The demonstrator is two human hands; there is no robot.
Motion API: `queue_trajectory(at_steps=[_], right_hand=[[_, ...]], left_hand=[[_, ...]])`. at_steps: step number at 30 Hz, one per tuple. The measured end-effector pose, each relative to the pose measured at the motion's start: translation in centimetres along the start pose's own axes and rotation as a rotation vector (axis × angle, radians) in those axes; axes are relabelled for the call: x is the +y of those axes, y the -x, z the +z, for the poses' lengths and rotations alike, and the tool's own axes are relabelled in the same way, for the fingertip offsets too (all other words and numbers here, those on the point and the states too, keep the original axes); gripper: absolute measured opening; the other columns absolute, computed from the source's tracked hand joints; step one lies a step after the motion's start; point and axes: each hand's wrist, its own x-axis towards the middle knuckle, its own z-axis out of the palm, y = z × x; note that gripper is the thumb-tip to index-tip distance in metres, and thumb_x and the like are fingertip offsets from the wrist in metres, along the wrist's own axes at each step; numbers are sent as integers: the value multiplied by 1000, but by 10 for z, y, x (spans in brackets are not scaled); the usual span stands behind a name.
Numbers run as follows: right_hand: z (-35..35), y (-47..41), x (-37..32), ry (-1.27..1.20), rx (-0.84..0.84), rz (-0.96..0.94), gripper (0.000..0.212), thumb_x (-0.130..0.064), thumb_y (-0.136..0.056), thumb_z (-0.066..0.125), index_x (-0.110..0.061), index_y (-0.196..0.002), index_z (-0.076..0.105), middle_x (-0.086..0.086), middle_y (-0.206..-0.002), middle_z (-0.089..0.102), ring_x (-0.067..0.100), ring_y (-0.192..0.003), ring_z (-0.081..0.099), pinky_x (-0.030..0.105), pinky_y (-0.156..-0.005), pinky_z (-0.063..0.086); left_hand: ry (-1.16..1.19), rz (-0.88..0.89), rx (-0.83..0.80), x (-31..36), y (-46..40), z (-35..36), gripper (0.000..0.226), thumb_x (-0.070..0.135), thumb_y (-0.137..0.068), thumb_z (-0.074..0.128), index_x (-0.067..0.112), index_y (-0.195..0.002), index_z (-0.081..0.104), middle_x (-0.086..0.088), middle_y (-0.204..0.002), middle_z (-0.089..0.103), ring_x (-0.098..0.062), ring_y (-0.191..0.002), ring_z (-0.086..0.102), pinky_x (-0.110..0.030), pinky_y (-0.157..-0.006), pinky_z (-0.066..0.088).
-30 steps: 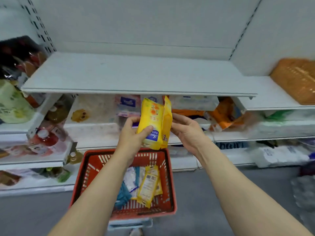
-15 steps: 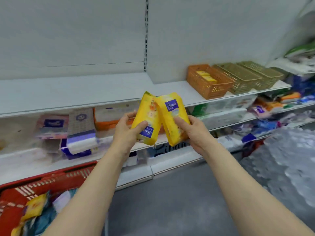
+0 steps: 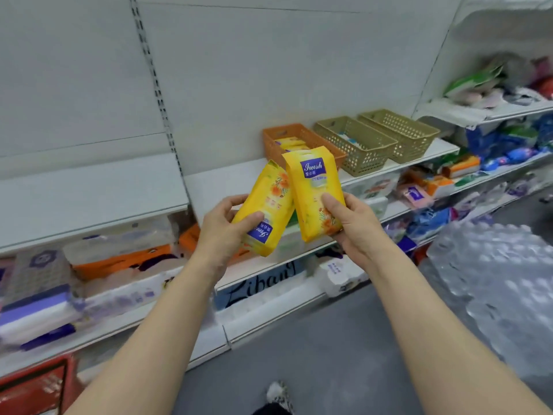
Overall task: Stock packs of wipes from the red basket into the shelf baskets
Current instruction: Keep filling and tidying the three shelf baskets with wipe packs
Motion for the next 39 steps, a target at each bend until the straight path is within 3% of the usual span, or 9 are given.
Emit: queue_trajectory(at_steps=[6,11,16,19,25,29,31,34,39], right_hand=[[-38,-116,-29,15,-55,19,30,-11,-93,64,-7,-123,60,8,-99,73,19,-81,69,40,-80,55],[-71,-215,-64,45,-42,-8,44,-12,-87,72,-1,-127,56,10,-105,72,16,-79,69,35,-74,56],[-96,-316,-88,76,-39,-5,36,-15,-85,76,-7,-117,62,10,-98,72,15,-70,69,32,-66,55],[-99,-376,-85,240,-138,2,32,-16,-81,80,-10,-110,67,11,-93,73,18,-70,68,33,-67,54],[-96,-456,-64,453,-351,104,38,-17,-81,80,-7,-115,67,13,-101,70,19,-81,67,35,-74,54],[-101,-479,-69,573,-556,227,25,-12,-80,79,-13,-103,70,7,-93,71,11,-71,67,22,-60,52],[-104,-486,-67,715,-635,226,31,-17,-75,85,-14,-103,72,6,-97,73,11,-75,69,25,-66,54],[-95,-485,-65,972,-684,121,51,-39,-57,92,-22,-102,75,-1,-108,73,16,-96,70,37,-92,55],[-79,-469,-64,1246,-725,55,51,-37,-70,88,-23,-116,71,-2,-120,65,18,-106,64,38,-95,53]], left_hand=[[-2,21,58,-6,-109,68,33,12,-82,78,29,-106,63,-7,-103,72,-20,-84,73,-35,-71,60],[11,29,224,8,-189,99,39,12,-82,78,18,-115,59,-7,-96,72,-7,-66,71,-18,-54,52],[0,46,392,14,-248,112,38,13,-83,78,21,-114,57,0,-93,68,0,-59,68,-14,-50,49],[-10,45,489,9,-275,121,39,14,-83,78,21,-114,57,-1,-93,69,-1,-60,68,-16,-51,50],[-23,8,634,-6,-305,134,38,15,-83,78,21,-115,60,-3,-96,70,-4,-64,70,-16,-51,51],[-10,9,750,-13,-312,127,35,16,-84,78,23,-113,61,-3,-95,70,-4,-63,69,-19,-54,52],[-2,27,802,-12,-317,123,34,15,-85,76,22,-114,59,-1,-92,69,0,-60,68,-18,-53,51],[-13,11,749,-11,-326,124,35,17,-85,76,23,-115,59,-3,-97,70,-4,-65,69,-18,-54,52],[-16,-2,609,-10,-336,136,37,19,-84,77,23,-116,59,-3,-103,70,-9,-76,73,-17,-55,53]])
